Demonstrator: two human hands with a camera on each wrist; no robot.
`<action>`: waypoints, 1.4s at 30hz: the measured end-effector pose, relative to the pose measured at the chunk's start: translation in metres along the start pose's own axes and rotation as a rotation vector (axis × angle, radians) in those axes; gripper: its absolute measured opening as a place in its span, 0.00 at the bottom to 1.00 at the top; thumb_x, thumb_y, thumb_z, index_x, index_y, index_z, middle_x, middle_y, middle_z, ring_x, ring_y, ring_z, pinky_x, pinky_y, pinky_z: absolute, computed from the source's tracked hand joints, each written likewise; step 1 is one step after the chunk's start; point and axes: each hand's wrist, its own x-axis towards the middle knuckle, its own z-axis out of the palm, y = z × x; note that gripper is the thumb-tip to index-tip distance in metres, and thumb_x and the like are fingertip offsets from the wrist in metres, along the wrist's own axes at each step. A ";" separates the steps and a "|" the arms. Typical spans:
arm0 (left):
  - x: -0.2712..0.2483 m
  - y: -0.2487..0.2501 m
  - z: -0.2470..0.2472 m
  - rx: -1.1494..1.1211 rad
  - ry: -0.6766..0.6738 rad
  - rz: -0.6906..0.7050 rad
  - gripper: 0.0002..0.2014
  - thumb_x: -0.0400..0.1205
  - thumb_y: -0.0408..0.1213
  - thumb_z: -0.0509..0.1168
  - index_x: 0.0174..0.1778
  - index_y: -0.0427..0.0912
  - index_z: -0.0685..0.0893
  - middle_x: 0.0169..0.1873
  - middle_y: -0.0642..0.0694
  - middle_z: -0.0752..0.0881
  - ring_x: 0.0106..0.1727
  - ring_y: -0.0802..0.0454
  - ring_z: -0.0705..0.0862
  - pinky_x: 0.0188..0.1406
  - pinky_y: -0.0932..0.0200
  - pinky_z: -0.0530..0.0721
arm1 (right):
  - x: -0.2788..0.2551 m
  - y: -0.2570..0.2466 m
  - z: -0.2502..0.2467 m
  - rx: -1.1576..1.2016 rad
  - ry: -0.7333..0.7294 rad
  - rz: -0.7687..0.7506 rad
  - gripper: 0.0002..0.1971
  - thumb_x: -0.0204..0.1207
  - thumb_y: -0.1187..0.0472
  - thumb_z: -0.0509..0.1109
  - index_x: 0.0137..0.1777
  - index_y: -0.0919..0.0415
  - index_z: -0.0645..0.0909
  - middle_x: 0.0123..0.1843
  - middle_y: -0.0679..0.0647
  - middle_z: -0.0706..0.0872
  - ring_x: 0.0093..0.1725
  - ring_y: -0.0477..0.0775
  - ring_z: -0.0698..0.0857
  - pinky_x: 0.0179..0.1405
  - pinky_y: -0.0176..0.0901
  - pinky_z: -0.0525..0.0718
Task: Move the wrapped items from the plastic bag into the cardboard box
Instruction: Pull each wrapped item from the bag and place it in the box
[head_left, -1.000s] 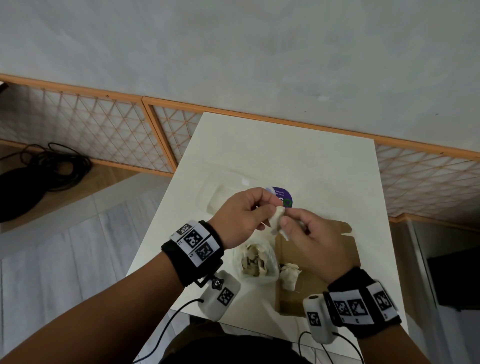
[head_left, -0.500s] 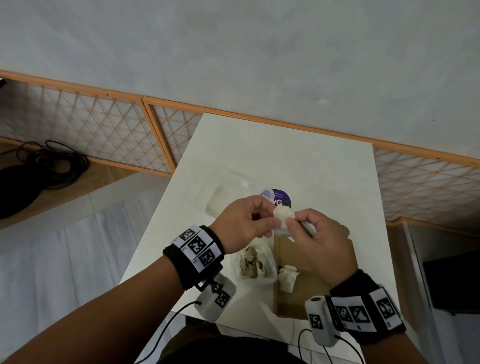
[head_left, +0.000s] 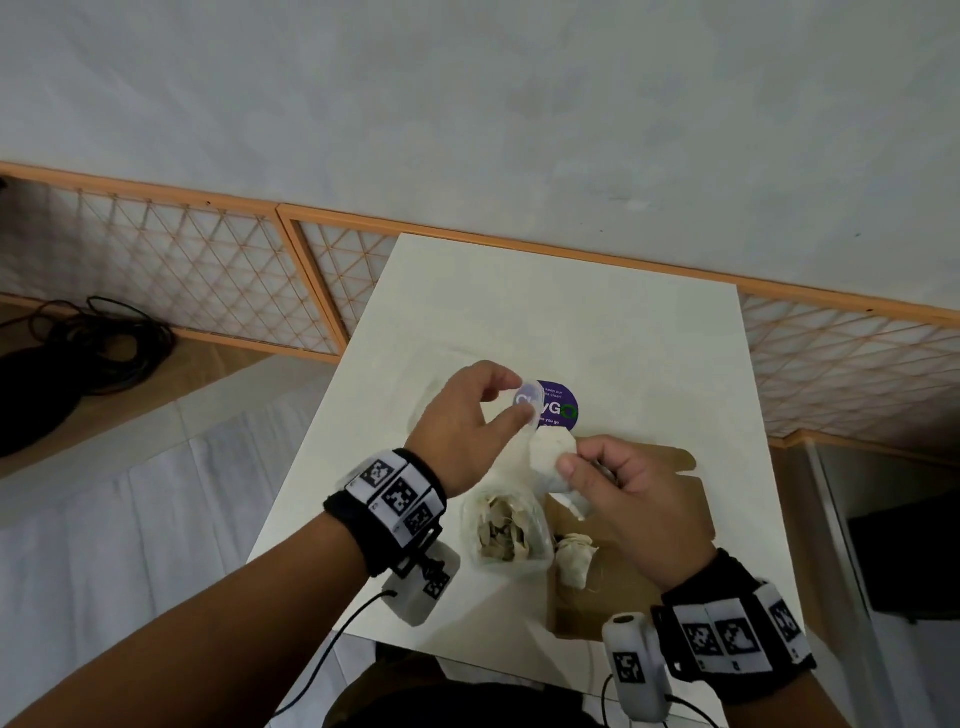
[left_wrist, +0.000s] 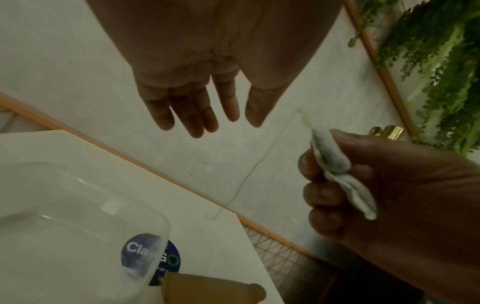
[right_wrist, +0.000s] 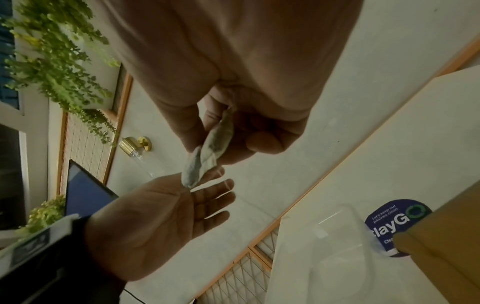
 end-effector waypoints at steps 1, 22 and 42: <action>-0.005 0.002 -0.001 -0.050 0.044 0.003 0.08 0.86 0.48 0.70 0.57 0.51 0.84 0.52 0.58 0.88 0.54 0.59 0.86 0.56 0.59 0.84 | 0.000 0.001 0.000 0.017 0.009 -0.004 0.10 0.85 0.59 0.73 0.47 0.65 0.88 0.44 0.71 0.87 0.39 0.58 0.82 0.40 0.41 0.82; -0.004 0.007 0.007 -0.337 0.078 -0.141 0.03 0.84 0.33 0.72 0.45 0.40 0.90 0.36 0.42 0.93 0.36 0.48 0.88 0.44 0.51 0.90 | 0.006 -0.006 0.003 0.208 0.099 -0.020 0.24 0.87 0.70 0.66 0.80 0.51 0.74 0.57 0.53 0.95 0.62 0.47 0.91 0.57 0.32 0.86; -0.019 0.010 0.054 -0.292 -0.217 -0.012 0.05 0.82 0.33 0.74 0.44 0.49 0.88 0.38 0.54 0.89 0.40 0.56 0.86 0.53 0.45 0.89 | -0.017 0.027 -0.004 -0.012 0.233 0.059 0.12 0.86 0.61 0.71 0.65 0.44 0.86 0.58 0.39 0.93 0.57 0.39 0.90 0.55 0.37 0.88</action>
